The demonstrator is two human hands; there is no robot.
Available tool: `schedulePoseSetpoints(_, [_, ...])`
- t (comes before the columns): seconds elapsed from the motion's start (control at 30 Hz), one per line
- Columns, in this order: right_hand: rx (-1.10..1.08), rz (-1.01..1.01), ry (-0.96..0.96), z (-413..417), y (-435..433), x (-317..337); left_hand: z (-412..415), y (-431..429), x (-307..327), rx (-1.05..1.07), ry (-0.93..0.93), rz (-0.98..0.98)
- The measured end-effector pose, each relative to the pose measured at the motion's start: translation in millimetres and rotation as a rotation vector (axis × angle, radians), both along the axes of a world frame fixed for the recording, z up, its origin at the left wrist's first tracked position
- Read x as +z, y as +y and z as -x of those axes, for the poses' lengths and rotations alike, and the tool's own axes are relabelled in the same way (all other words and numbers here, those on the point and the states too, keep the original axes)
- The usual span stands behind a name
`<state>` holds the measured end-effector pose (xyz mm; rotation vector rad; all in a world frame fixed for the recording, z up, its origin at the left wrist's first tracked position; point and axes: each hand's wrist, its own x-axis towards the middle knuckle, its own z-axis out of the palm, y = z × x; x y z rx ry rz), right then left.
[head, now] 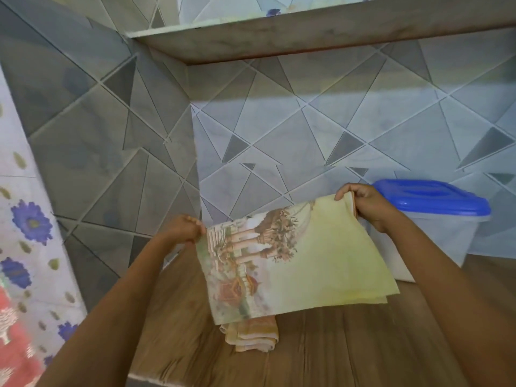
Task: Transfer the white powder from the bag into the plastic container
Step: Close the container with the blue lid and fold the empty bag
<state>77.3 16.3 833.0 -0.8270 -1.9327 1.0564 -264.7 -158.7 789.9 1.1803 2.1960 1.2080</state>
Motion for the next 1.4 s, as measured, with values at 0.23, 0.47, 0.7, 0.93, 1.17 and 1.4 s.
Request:
schedulePoseSetpoints(0.23, [0.177,-0.137,-0.015,22,-24,33,-71,22,23,-0.514,0.155,0.071])
schedulePoseSetpoints(0.47, [0.237,-0.215,0.047,9,-25,41,-104,31,36,-0.590,0.213,-0.039])
schedulePoseSetpoints(0.7, [0.154,0.205,0.423,-55,3,-10,-102,29,45,-0.481,0.163,-0.298])
schedulePoseSetpoints(0.93, [0.245,0.485,0.477,-11,-19,-94,-104,40,55,-0.337,-0.175,-0.494])
schedulePoseSetpoints(1.17, [0.084,0.302,0.471,19,-16,-73,-102,41,34,-0.293,-0.342,-0.518])
schedulePoseSetpoints(1.4, [0.153,0.281,0.452,21,-11,-64,-80,30,24,-0.386,-0.320,-0.424])
